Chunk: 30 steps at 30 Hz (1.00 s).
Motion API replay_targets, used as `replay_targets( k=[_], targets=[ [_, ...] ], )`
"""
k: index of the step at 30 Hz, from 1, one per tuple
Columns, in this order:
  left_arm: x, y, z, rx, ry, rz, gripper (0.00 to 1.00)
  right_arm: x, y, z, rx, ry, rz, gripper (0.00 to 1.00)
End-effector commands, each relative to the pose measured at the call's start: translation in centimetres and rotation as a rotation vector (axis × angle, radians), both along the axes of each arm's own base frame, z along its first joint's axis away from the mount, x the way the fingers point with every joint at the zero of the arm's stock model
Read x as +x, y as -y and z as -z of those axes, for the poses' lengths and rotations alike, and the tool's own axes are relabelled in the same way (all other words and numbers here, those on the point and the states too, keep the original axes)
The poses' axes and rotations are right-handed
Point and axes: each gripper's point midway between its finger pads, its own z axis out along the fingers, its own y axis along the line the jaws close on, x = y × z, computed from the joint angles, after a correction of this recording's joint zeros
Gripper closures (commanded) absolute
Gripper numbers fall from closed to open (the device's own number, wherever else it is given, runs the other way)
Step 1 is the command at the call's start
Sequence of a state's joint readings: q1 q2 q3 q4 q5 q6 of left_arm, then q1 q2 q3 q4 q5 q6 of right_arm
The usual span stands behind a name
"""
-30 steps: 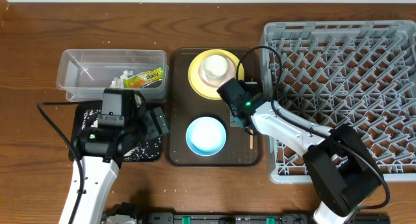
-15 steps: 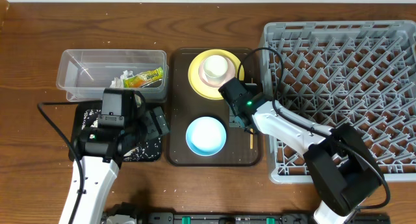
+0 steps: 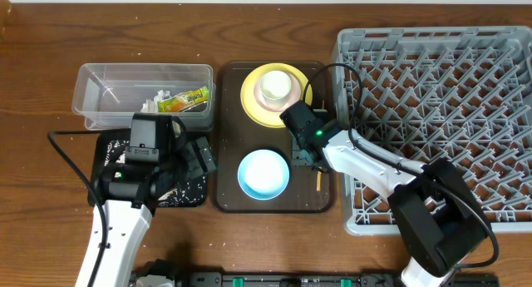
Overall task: Sort waste into correct bins and load items into the dishwasher rack
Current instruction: 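Lower the right gripper and pinch the second chopstick on the tray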
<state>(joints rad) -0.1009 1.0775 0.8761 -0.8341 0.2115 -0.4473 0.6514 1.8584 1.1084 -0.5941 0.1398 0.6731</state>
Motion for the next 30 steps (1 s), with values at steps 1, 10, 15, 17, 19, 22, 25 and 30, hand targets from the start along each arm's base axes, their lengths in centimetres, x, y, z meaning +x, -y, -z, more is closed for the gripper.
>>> replay_targets(
  k=[1, 10, 15, 17, 19, 22, 25, 30],
  targets=[
    [0.3, 0.1, -0.6, -0.007, 0.013, 0.005, 0.04, -0.6, -0.2, 0.8, 0.023, -0.039, 0.007, 0.42],
    [0.3, 0.1, -0.6, -0.007, 0.013, 0.005, 0.04, 0.2, 0.9, 0.6, -0.024, 0.001, 0.026, 0.53],
    [0.3, 0.1, -0.6, -0.007, 0.013, 0.004, 0.04, 1.1, 1.7, 0.5, -0.033, 0.023, 0.054, 0.58],
    [0.3, 0.1, -0.6, -0.007, 0.014, 0.005, 0.04, 1.3, 2.0, 0.5, -0.032, 0.025, 0.064, 0.61],
    [0.3, 0.1, -0.6, -0.007, 0.013, 0.004, 0.04, 1.4, 2.2, 0.5, -0.032, 0.025, 0.071, 0.62],
    [0.3, 0.1, -0.6, -0.007, 0.013, 0.005, 0.04, 1.6, 2.4, 0.5, -0.03, 0.026, 0.08, 0.62],
    [0.3, 0.1, -0.6, -0.007, 0.014, 0.004, 0.04, 1.6, 2.4, 0.5, -0.03, 0.025, 0.08, 0.64],
    [0.3, 0.1, -0.6, -0.007, 0.013, 0.004, 0.04, 1.5, 2.4, 0.7, -0.029, 0.02, 0.083, 0.79]
  ],
)
